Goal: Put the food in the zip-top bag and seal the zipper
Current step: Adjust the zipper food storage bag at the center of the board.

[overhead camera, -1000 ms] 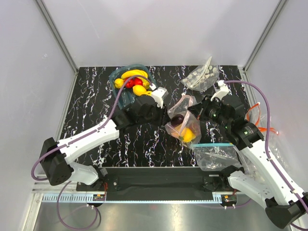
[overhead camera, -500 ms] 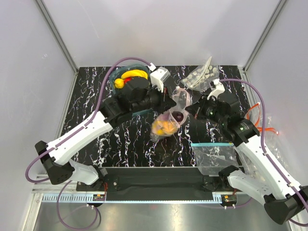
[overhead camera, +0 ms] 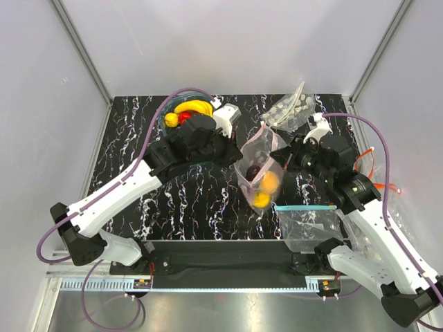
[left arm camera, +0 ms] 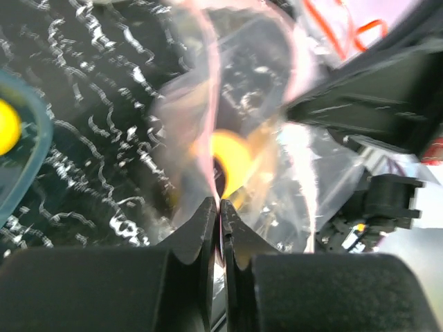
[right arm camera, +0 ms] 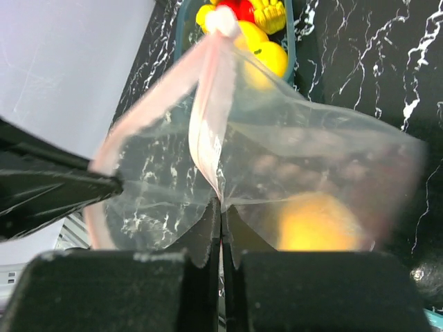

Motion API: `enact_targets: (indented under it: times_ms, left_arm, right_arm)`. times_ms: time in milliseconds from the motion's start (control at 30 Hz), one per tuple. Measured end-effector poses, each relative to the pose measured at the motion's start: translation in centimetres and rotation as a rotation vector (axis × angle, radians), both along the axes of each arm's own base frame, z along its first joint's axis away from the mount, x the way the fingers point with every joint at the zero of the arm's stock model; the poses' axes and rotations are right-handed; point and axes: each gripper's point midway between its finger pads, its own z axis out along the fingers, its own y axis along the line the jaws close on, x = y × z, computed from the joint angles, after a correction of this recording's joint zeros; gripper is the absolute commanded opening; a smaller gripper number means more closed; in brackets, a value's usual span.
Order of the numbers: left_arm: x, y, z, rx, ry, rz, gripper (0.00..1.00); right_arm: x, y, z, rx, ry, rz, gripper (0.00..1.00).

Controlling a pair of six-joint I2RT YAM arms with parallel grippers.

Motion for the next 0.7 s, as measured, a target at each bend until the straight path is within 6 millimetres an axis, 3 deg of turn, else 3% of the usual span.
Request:
enact_targets:
  times_ms: [167, 200, 233, 300, 333, 367, 433, 567, 700]
  left_arm:
    - [0.1, 0.2, -0.1, 0.006, 0.002, 0.002, 0.17]
    - [0.1, 0.0, 0.0, 0.0, -0.001, -0.004, 0.23]
    - [0.0, -0.1, 0.1, -0.007, -0.004, -0.011, 0.39]
    - [0.1, -0.6, 0.0, -0.022, -0.012, -0.028, 0.52]
    - [0.1, -0.7, -0.4, -0.026, -0.012, -0.032, 0.59]
    - [0.2, -0.8, -1.0, -0.026, -0.007, -0.033, 0.78]
    - [0.2, -0.9, -2.5, -0.019, 0.018, -0.035, 0.9]
    - [1.0, 0.2, -4.5, 0.012, 0.05, 0.003, 0.99]
    - [3.7, 2.4, -4.5, 0.005, 0.059, 0.102, 0.99]
  right_arm:
    - [-0.5, -0.6, 1.2, 0.01, -0.042, -0.011, 0.0]
    - [-0.6, -0.7, 1.3, 0.009, -0.049, -0.015, 0.0]
    - [-0.6, -0.8, 1.4, 0.008, -0.052, -0.019, 0.0]
    - [-0.5, -0.9, 1.4, 0.005, -0.054, -0.024, 0.0]
    - [-0.5, -0.9, 1.3, 0.002, -0.051, -0.025, 0.0]
    - [-0.4, -0.9, 1.1, -0.001, -0.048, -0.027, 0.0]
    - [-0.3, -0.9, 0.8, -0.007, -0.037, -0.028, 0.0]
    - [-0.2, -0.8, 0.4, -0.014, -0.025, -0.028, 0.0]
    - [-0.1, -0.8, 0.4, -0.017, -0.026, -0.03, 0.0]
